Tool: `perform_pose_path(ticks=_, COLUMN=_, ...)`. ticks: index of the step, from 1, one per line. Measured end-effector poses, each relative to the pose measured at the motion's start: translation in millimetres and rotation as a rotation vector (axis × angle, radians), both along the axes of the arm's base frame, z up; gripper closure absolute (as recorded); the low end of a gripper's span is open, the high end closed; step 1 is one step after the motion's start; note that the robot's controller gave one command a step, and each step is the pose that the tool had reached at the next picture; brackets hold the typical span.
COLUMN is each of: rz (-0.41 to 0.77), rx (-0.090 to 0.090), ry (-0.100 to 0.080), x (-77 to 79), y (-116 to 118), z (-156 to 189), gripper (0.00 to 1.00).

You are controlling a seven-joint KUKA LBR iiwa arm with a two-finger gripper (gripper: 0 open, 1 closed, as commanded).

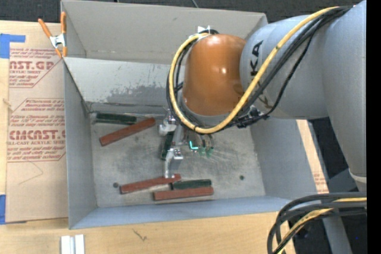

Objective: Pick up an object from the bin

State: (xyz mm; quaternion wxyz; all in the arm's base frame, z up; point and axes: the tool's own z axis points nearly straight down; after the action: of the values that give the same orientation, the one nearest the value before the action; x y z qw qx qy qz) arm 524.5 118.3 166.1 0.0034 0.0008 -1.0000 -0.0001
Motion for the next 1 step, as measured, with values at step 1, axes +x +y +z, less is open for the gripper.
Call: perform_pose_path(ticks=1, rz=-0.001, rx=0.001, ry=-0.007, x=2.0, y=-0.5, z=3.8, gripper=0.00)
